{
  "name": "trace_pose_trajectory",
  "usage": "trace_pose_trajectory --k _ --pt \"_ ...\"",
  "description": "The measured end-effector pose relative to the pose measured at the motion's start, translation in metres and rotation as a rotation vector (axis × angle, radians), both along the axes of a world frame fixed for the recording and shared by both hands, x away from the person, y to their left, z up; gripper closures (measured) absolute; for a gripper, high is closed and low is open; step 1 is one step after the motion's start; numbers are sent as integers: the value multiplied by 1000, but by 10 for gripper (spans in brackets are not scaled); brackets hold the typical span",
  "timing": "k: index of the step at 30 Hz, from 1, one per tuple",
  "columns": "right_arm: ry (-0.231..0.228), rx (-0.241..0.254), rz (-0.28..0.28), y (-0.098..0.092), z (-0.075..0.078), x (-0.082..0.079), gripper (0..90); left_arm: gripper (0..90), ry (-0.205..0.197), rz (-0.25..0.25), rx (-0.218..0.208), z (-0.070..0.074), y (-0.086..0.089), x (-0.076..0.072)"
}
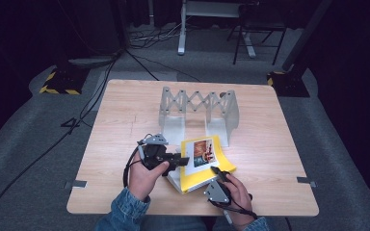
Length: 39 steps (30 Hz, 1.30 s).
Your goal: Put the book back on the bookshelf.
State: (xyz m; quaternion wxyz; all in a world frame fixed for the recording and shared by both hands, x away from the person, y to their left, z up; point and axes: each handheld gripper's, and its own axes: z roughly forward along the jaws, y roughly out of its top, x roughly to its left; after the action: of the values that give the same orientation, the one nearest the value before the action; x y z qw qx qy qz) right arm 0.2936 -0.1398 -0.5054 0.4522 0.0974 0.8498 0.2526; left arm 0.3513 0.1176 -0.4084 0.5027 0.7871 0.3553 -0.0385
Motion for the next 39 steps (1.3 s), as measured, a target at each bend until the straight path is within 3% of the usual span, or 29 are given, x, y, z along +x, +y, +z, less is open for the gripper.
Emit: trace_pose_trajectory --k 3,4,5,10,15,20,29,36,39 --pt "-7 -26 14 0 3 -1 666 548 -30 85 5 2 9 1" --pt "-12 -28 18 0 4 -2 670 496 -30 85 5 2 9 1" --pt "-16 -31 24 0 4 -2 674 433 -48 126 34 3 14 1" --pt "-12 -32 39 -1 9 -4 698 349 -98 166 51 6 19 -1" --pt "5 -13 57 -1 22 -6 748 346 -129 215 57 7 31 -2" --pt "23 37 54 -5 39 -6 760 340 -146 271 72 5 47 -4" --pt "55 98 50 -11 57 -7 762 339 -130 355 100 -5 71 -5" --pt "54 149 53 -18 77 -6 763 333 -115 388 151 -17 81 -5" --pt "73 174 57 -20 83 -5 763 328 -109 398 218 -26 85 -5"
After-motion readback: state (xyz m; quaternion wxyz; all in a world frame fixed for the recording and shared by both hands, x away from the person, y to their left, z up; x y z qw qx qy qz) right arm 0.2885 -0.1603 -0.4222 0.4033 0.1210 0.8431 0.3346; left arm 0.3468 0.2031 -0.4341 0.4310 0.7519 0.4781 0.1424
